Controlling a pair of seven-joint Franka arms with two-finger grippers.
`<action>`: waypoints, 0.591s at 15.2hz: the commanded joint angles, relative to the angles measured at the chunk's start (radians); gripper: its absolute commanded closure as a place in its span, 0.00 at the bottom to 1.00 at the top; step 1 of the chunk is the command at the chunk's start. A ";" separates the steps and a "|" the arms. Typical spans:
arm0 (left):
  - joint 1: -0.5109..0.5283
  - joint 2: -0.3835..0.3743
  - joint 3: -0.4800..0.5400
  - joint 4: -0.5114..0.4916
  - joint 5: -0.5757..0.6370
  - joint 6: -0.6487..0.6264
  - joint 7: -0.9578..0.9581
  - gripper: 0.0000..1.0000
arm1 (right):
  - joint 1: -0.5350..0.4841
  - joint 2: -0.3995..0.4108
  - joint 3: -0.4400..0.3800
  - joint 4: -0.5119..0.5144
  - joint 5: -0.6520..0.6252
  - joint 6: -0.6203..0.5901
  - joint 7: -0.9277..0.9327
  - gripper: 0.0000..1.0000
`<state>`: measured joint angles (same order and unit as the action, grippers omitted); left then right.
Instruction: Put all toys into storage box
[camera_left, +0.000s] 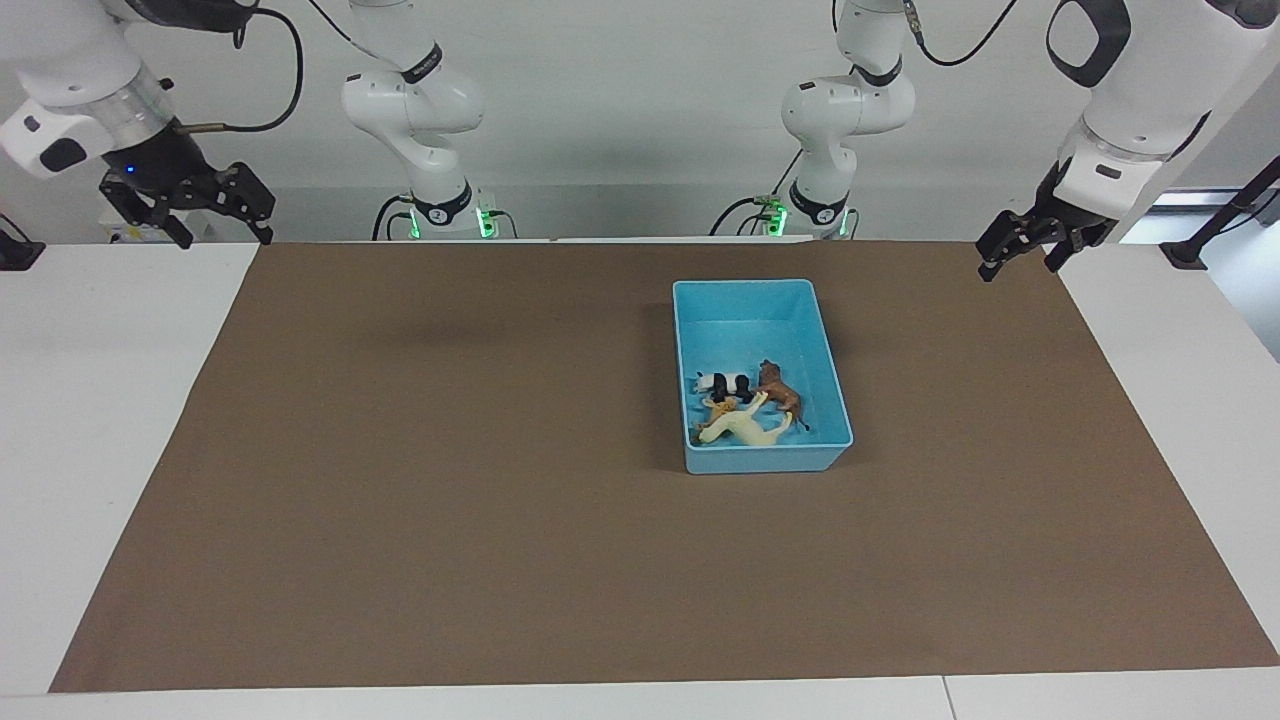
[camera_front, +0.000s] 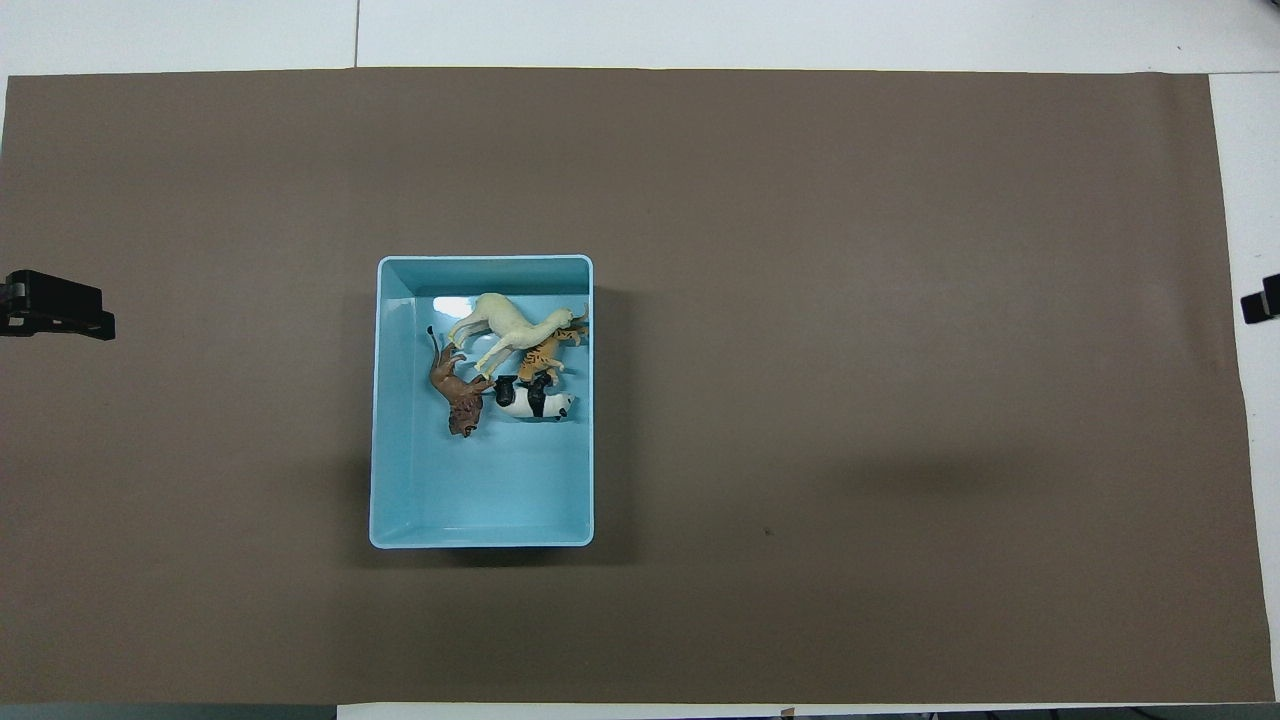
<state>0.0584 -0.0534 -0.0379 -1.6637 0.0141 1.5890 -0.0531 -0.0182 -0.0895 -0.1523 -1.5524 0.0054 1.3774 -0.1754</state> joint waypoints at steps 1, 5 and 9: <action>-0.009 -0.022 0.009 -0.024 -0.003 0.017 0.002 0.00 | -0.006 0.007 0.014 0.023 -0.028 -0.020 0.019 0.00; -0.006 -0.022 0.010 -0.024 -0.003 0.016 0.001 0.00 | -0.002 -0.019 0.016 -0.087 -0.062 0.083 0.013 0.00; -0.008 -0.022 0.010 -0.024 -0.003 0.014 0.001 0.00 | 0.000 -0.027 0.017 -0.101 -0.082 0.098 0.014 0.00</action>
<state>0.0584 -0.0540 -0.0354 -1.6637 0.0141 1.5891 -0.0531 -0.0163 -0.0906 -0.1453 -1.6249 -0.0574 1.4602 -0.1707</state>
